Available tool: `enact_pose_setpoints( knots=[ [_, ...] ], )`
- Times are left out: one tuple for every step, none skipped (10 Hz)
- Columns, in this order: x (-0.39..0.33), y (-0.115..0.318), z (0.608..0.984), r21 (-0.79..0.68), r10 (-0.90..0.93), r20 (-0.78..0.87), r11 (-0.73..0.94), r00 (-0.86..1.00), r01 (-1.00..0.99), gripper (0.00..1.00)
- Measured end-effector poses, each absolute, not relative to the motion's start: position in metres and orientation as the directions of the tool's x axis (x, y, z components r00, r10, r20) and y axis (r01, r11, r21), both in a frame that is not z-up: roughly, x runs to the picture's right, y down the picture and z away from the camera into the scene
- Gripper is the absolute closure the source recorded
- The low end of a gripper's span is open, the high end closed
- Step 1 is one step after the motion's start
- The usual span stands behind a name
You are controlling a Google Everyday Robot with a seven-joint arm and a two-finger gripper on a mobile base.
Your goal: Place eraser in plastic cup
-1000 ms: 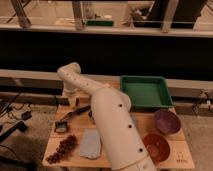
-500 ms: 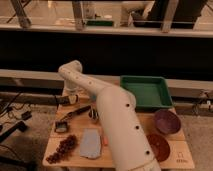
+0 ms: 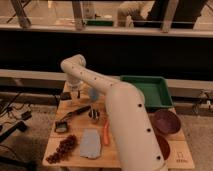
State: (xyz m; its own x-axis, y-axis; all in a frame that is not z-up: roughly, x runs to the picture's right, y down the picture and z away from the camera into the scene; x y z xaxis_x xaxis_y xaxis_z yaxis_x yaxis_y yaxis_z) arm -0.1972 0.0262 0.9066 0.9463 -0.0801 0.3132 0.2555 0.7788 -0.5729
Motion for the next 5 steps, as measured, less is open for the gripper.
enact_pose_setpoints(
  knots=[
    [-0.19, 0.023, 0.903, -0.58, -0.067, 0.296, 0.78, 0.953, 0.235, 0.96],
    [-0.177, 0.02, 0.899, -0.589, -0.048, 0.27, 0.782, 0.962, 0.204, 0.96],
    [-0.171, 0.018, 0.895, -0.593, -0.037, 0.257, 0.783, 0.966, 0.187, 0.96],
    [-0.166, 0.016, 0.89, -0.594, -0.027, 0.249, 0.785, 0.968, 0.175, 0.96],
    [-0.156, 0.014, 0.888, -0.594, -0.019, 0.236, 0.788, 0.972, 0.16, 0.96]
  ],
)
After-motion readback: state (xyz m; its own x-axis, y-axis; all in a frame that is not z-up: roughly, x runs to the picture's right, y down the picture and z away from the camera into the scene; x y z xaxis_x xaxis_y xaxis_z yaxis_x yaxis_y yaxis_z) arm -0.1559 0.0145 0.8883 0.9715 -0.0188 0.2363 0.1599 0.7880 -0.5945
